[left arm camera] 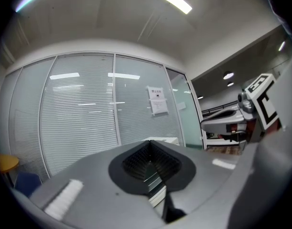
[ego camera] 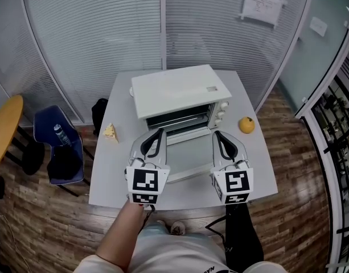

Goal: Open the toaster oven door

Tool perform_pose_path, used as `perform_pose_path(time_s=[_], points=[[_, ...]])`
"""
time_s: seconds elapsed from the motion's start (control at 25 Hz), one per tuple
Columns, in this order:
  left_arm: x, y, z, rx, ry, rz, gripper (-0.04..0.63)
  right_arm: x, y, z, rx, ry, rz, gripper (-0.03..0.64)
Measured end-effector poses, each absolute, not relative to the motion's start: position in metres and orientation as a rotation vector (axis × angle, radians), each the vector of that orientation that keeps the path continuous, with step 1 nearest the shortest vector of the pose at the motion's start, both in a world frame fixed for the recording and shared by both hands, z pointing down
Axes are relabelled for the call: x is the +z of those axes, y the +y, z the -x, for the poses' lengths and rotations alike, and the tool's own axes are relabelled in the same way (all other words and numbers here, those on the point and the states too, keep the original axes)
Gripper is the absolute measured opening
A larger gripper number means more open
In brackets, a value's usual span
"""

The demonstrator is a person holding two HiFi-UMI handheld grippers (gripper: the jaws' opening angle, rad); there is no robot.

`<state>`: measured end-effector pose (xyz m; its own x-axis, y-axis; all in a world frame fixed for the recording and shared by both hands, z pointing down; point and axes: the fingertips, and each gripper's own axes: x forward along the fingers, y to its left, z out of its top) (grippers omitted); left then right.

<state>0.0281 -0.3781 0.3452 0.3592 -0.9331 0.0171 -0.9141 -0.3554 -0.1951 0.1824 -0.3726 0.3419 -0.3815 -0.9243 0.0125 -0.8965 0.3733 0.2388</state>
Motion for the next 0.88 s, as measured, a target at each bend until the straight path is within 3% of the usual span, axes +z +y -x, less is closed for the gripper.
perform_pose_path(time_s=[0.88], points=[[0.3462,-0.37,-0.0253,-0.18,1.703,2.471,0.058,0.3359,-0.3632,-0.1878,-0.314,-2.495,-1.705,0.002]])
